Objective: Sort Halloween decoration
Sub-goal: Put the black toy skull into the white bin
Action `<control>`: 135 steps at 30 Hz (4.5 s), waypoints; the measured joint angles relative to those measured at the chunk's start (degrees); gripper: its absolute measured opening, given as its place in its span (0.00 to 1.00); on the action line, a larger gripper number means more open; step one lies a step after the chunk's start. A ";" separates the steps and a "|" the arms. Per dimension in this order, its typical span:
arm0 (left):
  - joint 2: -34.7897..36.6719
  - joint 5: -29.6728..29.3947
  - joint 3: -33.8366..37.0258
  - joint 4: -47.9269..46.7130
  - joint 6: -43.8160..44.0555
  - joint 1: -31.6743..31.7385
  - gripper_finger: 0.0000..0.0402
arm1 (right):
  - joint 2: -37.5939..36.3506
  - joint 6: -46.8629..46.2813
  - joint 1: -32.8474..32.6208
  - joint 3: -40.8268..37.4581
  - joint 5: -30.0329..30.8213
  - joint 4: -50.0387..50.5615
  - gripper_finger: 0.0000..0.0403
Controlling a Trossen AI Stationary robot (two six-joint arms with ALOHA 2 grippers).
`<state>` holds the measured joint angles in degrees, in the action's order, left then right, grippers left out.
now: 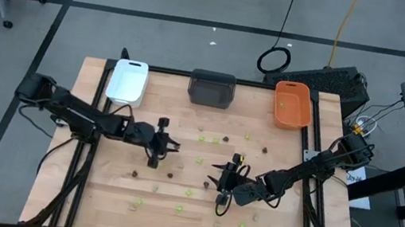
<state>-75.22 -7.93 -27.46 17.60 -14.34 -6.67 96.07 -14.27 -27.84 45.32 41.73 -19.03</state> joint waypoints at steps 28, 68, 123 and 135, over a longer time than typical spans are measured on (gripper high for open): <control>2.81 -2.74 -0.07 1.62 -40.54 -3.24 0.15 | 0.00 -0.93 0.00 0.00 0.00 -0.02 0.44; 6.58 -17.24 -0.11 4.28 8.05 -1.90 0.15 | 0.00 -1.45 0.05 0.02 0.01 0.02 0.44; 9.15 -13.32 -10.36 -44.78 22.01 57.02 0.23 | 0.02 -1.37 0.07 0.02 0.03 0.09 0.44; 8.31 -12.44 -10.34 -41.42 21.39 59.05 0.23 | 0.02 -0.93 0.10 0.02 0.18 0.07 0.44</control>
<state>-66.90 -20.37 -37.80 -23.82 7.04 52.39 96.09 -15.20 -27.75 45.34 41.91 -18.96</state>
